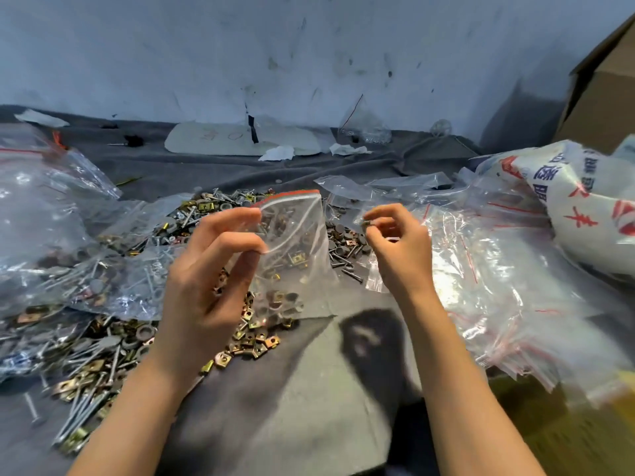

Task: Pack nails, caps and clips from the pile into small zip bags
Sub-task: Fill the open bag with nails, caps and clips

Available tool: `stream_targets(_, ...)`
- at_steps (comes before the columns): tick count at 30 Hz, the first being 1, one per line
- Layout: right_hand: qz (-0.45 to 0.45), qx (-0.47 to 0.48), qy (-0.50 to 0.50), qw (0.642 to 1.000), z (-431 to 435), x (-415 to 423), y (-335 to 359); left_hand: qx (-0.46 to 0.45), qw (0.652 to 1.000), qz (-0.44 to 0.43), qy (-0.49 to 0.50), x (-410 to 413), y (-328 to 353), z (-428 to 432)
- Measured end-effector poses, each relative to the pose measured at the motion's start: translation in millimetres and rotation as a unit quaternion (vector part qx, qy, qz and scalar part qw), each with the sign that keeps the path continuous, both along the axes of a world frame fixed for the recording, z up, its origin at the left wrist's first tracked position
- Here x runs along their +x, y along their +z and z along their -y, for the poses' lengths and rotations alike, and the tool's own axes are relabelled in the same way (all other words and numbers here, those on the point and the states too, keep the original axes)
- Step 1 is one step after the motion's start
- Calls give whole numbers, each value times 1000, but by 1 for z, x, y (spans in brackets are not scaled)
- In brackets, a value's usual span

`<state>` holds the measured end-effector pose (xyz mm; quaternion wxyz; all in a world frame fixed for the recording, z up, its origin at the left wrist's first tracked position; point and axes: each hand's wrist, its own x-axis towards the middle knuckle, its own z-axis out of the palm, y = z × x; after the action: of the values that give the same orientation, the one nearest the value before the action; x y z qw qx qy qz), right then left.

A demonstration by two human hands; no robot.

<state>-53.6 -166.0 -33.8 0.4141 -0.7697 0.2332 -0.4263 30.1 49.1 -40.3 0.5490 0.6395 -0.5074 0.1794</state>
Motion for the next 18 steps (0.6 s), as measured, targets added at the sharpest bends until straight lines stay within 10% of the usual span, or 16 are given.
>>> stream_targets(3,130,4,159,979,-44,-17,52,-20,999,27,-17,-8,11,-9)
stream_targets(6,72,-90,262,958,-75,-17,92,-16,999,28,-31,-8,21,-17)
stream_targets(18,23,-170,234,957,-103,-4,105,8,1000,21,-17,4,47,-46)
